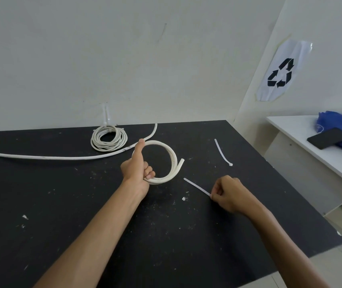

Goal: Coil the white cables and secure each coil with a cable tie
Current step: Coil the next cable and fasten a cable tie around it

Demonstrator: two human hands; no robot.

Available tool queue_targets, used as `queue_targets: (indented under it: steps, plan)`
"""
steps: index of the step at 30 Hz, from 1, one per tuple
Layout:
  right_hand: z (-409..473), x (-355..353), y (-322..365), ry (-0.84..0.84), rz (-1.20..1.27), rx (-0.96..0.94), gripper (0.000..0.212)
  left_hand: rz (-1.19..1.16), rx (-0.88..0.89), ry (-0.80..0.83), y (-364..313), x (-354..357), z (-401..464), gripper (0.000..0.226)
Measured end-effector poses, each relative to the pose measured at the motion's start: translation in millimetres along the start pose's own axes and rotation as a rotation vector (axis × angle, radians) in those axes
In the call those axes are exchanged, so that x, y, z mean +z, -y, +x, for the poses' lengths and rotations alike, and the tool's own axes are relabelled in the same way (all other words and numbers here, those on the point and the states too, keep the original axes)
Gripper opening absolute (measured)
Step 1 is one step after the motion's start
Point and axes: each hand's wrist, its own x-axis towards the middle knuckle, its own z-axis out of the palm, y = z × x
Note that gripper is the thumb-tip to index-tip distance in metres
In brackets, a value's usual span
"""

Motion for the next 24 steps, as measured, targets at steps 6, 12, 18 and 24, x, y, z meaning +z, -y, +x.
queue_targets:
  steps: [6, 12, 18, 24]
  plan:
    - [-1.5, 8.9, 6.2, -0.035, 0.125, -0.106, 0.01, 0.005, -0.011, 0.0, 2.9, 0.4, -4.5, 0.048]
    - [-11.3, -8.1, -14.2, -0.156, 0.266, -0.118, 0.003, -0.013, -0.011, -0.012, 0.4, -0.8, -3.5, 0.05]
    - [-18.6, -11.5, -19.7, 0.028, 0.109, -0.088, 0.018, -0.013, -0.027, -0.005, 5.1, 2.2, -5.0, 0.047]
    - [-14.1, -2.4, -7.7, -0.036, 0.083, -0.113, 0.008, -0.039, -0.029, -0.009, 3.6, 4.5, -7.1, 0.046]
